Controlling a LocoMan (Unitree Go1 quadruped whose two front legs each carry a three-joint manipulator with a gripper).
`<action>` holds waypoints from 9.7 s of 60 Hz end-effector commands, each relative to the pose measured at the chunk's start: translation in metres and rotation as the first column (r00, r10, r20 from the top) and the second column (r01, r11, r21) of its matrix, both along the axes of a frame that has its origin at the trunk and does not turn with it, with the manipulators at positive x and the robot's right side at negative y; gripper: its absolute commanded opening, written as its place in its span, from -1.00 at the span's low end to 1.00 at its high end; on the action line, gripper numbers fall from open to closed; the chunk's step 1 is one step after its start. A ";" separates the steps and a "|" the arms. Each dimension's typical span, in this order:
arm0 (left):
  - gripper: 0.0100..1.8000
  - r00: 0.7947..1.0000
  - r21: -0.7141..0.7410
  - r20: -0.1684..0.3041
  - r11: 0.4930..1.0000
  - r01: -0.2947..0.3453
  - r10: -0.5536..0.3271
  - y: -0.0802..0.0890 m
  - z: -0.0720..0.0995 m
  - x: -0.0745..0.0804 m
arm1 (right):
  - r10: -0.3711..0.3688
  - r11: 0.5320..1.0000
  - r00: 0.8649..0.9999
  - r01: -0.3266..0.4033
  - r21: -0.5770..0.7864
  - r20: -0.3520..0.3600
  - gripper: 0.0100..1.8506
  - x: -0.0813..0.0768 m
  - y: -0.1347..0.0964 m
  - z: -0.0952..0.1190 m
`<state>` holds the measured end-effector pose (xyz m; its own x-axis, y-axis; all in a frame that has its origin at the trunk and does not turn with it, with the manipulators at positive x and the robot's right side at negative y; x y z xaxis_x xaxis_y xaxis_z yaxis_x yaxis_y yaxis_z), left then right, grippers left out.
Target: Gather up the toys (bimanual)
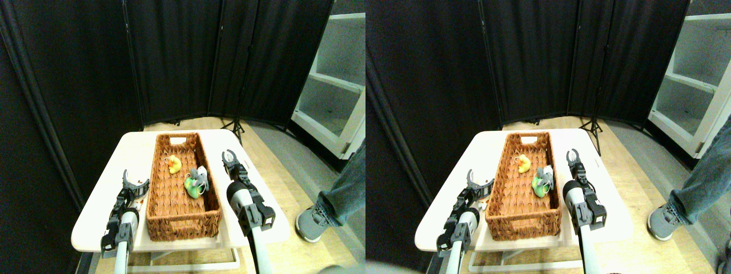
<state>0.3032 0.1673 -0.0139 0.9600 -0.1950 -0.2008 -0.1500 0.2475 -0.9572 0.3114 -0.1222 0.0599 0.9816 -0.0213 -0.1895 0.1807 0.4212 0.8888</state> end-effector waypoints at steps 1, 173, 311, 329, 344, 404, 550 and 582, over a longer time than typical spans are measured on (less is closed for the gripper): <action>-0.26 0.999 0.017 0.040 1.000 0.000 -0.001 -0.002 -0.004 0.002 | -0.010 1.000 1.000 0.010 0.017 0.027 -1.00 0.004 0.001 0.002; -0.17 0.962 0.068 0.003 0.959 0.274 -0.275 -0.070 0.106 0.034 | -0.020 0.992 1.000 0.020 0.123 0.004 -1.00 -0.001 -0.016 0.000; -0.66 0.999 0.305 0.036 0.952 0.022 -0.035 0.010 0.061 0.005 | -0.103 0.964 0.966 0.156 0.216 -0.238 -0.75 0.039 -0.052 -0.067; -0.67 0.998 0.303 0.048 0.953 0.027 -0.044 0.008 0.062 0.005 | 0.036 0.992 0.995 -0.024 0.123 -0.097 -0.78 0.029 -0.032 -0.023; -0.66 0.997 0.289 0.062 0.957 0.028 -0.048 0.008 0.063 0.005 | 0.065 0.993 0.994 -0.056 0.105 -0.084 -0.88 0.025 -0.028 -0.010; -0.70 0.994 0.270 0.111 0.963 -0.021 -0.010 0.017 0.069 -0.009 | 0.272 0.936 0.962 -0.264 0.231 -0.005 -0.93 0.031 0.058 0.040; -0.29 0.998 0.274 -0.061 0.961 0.032 -0.016 0.027 0.035 0.048 | -0.034 0.989 0.999 0.032 0.143 0.012 -1.00 0.019 -0.060 0.001; -0.27 0.995 0.272 -0.087 0.962 -0.030 0.055 0.035 0.004 0.049 | -0.078 0.983 0.997 0.075 0.167 0.009 -1.00 0.017 -0.055 -0.005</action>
